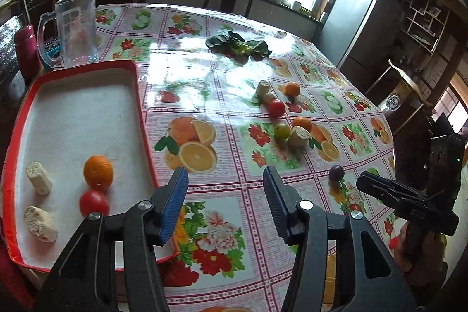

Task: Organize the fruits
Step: 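Withdraw both open tools from the tray toward the remaining fruit, then grasp another white cylinder with the left tool while the right tool grasps the dark plum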

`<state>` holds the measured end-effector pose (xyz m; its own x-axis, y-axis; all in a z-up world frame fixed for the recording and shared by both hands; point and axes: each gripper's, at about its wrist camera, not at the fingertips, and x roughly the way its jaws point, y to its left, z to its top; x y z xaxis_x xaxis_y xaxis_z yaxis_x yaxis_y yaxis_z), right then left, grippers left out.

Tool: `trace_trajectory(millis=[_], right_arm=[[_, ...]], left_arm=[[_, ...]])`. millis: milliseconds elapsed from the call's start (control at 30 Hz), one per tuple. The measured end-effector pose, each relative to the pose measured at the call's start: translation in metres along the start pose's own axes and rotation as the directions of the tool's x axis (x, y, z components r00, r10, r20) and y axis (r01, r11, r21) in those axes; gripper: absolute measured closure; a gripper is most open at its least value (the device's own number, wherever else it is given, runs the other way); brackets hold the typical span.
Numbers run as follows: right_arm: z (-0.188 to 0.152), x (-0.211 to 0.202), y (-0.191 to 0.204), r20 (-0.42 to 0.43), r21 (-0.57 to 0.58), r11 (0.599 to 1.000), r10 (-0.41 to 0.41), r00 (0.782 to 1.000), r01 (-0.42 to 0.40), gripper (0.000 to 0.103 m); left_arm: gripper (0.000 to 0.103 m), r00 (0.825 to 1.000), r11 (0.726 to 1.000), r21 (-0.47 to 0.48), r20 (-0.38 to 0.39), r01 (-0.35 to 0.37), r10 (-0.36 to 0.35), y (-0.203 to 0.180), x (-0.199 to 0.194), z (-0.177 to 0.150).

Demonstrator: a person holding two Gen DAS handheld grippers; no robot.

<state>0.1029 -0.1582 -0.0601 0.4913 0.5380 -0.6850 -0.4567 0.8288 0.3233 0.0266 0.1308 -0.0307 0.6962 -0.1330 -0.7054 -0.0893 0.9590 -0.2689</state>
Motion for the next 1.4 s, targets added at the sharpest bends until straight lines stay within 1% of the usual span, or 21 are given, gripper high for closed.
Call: trace_trajectory(millis=[333, 567, 733, 767, 833, 867, 900, 967, 1067, 1167, 1200, 1267, 1300, 1367, 1400], right_arm=[[-0.006, 0.008, -0.027, -0.023, 0.025, 0.999, -0.042, 0.999, 0.043, 0.053], [-0.001, 0.025, -0.028, -0.041, -0.021, 0.997, -0.071, 0.997, 0.070, 0.054], [0.002, 0.045, -0.025, -0.070, -0.072, 0.994, -0.092, 0.993, 0.087, 0.056], [0.003, 0.048, -0.025, -0.074, -0.081, 0.992, -0.098, 0.992, 0.092, 0.057], [0.004, 0.050, -0.025, -0.067, -0.103, 0.990, -0.108, 0.992, 0.100, 0.073], [0.006, 0.050, -0.026, -0.070, -0.104, 0.991, -0.095, 0.993, 0.087, 0.079], [0.007, 0.048, -0.029, -0.068, -0.092, 0.994, -0.072, 0.995, 0.066, 0.079], [0.007, 0.042, -0.033, -0.054, -0.085, 0.993, -0.084, 0.995, 0.079, 0.079], [0.005, 0.032, -0.041, -0.044, -0.056, 0.996, -0.068, 0.997, 0.065, 0.079], [0.002, 0.025, -0.044, -0.035, -0.041, 0.997, -0.069, 0.997, 0.068, 0.079], [0.001, 0.023, -0.044, -0.033, -0.033, 0.997, -0.065, 0.997, 0.064, 0.079], [-0.001, 0.019, -0.045, -0.030, -0.022, 0.998, -0.059, 0.998, 0.058, 0.079], [-0.003, 0.017, -0.046, -0.028, -0.020, 0.998, -0.059, 0.998, 0.059, 0.079], [-0.005, 0.013, -0.047, -0.023, -0.011, 0.998, -0.058, 0.998, 0.058, 0.079], [-0.005, 0.012, -0.047, -0.022, -0.006, 0.998, -0.055, 0.998, 0.055, 0.079]], left_arm=[[0.051, 0.996, 0.996, 0.063, -0.072, 0.063, -0.059, -0.045, 0.038, -0.002], [0.051, 0.990, 0.988, 0.107, -0.107, 0.108, -0.096, -0.076, 0.067, 0.005], [0.051, 0.984, 0.985, 0.120, -0.139, 0.126, -0.109, -0.087, 0.094, 0.012], [0.051, 0.983, 0.984, 0.120, -0.147, 0.132, -0.114, -0.089, 0.100, 0.014], [0.051, 0.980, 0.983, 0.116, -0.161, 0.139, -0.120, -0.091, 0.112, 0.017], [0.051, 0.978, 0.983, 0.114, -0.168, 0.142, -0.122, -0.092, 0.118, 0.019], [0.051, 0.977, 0.983, 0.110, -0.174, 0.145, -0.125, -0.094, 0.123, 0.021], [0.051, 0.975, 0.983, 0.110, -0.179, 0.150, -0.129, -0.098, 0.132, 0.024], [0.051, 0.975, 0.983, 0.111, -0.181, 0.149, -0.128, -0.104, 0.144, 0.028], [0.051, 0.979, 0.980, 0.132, -0.157, 0.151, -0.130, -0.113, 0.150, 0.033], [0.052, 0.980, 0.978, 0.148, -0.155, 0.149, -0.126, -0.116, 0.151, 0.033], [0.067, 0.981, 0.975, 0.173, -0.160, 0.139, -0.111, -0.120, 0.154, 0.033], [0.075, 0.978, 0.974, 0.175, -0.178, 0.142, -0.111, -0.119, 0.158, 0.031], [0.076, 0.978, 0.974, 0.165, -0.164, 0.156, -0.129, -0.115, 0.156, 0.029], [0.076, 0.978, 0.975, 0.162, -0.164, 0.153, -0.126, -0.113, 0.154, 0.028]])
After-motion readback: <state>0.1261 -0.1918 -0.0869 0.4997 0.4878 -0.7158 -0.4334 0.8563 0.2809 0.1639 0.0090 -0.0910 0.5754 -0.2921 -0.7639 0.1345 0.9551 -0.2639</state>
